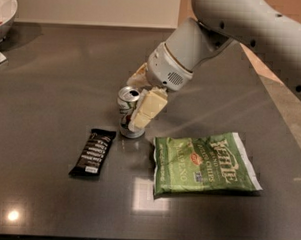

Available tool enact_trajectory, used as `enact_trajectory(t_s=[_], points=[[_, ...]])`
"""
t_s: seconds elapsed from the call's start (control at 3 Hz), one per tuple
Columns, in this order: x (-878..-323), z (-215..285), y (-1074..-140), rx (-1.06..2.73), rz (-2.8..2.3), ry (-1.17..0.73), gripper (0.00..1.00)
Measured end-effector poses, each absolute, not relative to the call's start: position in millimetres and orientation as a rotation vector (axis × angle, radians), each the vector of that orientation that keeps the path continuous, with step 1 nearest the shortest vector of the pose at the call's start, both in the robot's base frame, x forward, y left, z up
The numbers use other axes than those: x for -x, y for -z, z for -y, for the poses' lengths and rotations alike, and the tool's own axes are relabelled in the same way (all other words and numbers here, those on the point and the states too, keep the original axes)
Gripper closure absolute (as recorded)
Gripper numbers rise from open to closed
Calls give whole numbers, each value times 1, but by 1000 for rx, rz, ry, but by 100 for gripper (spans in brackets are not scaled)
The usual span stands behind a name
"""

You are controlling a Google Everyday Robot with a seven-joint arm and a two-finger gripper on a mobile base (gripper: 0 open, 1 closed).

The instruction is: Move 7up can near rxbar chocolate

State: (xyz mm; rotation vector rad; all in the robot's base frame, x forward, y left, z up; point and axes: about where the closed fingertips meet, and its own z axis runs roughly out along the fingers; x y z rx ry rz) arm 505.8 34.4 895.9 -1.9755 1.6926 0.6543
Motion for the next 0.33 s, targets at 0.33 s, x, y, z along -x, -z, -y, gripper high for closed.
enact_trajectory(t_s=[0.33], points=[[-506, -34, -896, 1976, -1692, -654, 0]])
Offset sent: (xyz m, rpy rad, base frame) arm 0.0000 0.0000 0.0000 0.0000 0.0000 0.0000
